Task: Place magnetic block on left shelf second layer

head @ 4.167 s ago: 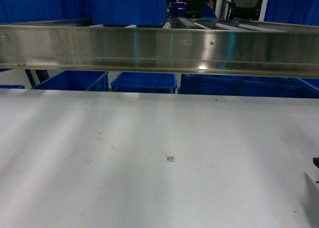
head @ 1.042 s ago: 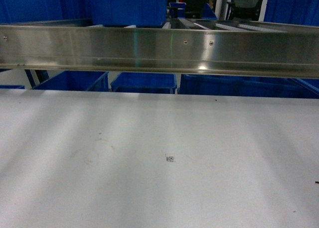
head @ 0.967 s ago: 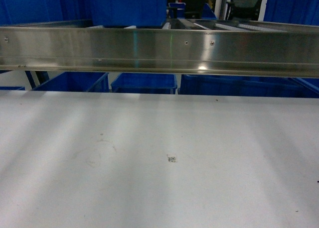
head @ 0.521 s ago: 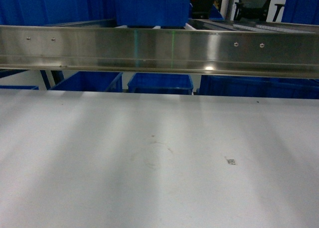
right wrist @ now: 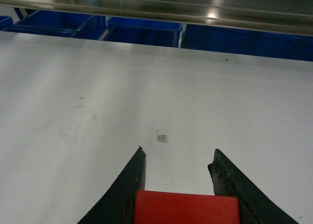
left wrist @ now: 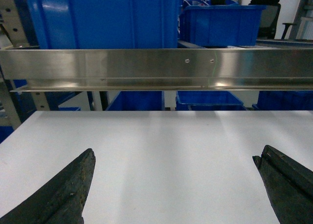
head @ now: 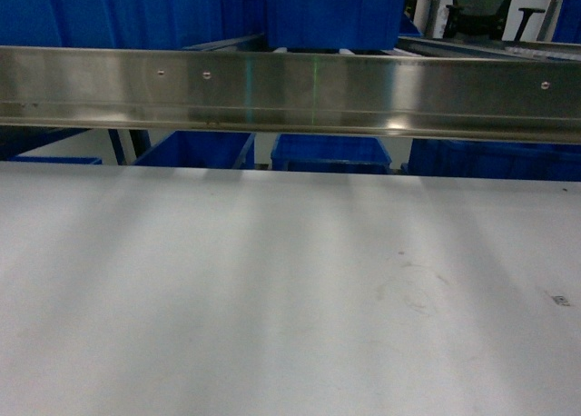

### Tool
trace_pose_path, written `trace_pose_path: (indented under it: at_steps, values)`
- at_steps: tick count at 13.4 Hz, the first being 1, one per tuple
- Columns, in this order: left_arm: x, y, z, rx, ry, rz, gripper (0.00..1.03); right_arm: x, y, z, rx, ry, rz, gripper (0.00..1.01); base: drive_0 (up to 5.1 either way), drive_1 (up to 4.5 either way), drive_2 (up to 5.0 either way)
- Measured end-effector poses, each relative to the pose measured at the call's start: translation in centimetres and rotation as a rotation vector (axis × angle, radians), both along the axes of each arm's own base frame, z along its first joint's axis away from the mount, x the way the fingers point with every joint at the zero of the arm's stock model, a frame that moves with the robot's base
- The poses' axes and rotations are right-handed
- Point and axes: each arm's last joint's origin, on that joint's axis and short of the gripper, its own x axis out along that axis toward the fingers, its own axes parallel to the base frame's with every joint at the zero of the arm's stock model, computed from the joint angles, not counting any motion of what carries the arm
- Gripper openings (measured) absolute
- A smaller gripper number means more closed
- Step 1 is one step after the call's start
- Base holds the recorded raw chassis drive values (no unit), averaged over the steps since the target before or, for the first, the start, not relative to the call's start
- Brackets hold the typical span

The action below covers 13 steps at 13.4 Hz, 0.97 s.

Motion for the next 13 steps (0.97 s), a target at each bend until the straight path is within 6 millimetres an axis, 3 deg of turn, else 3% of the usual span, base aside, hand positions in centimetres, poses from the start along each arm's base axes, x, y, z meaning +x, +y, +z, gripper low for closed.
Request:
trace_pose_path:
  at_steps: [13]
  values:
    - [0.0,0.0,0.01,0.0,-0.001,0.0,0.98,0.0,0.0,0.01,0.0,-0.002,0.0,0.33,-5.0,2.44,2.4]
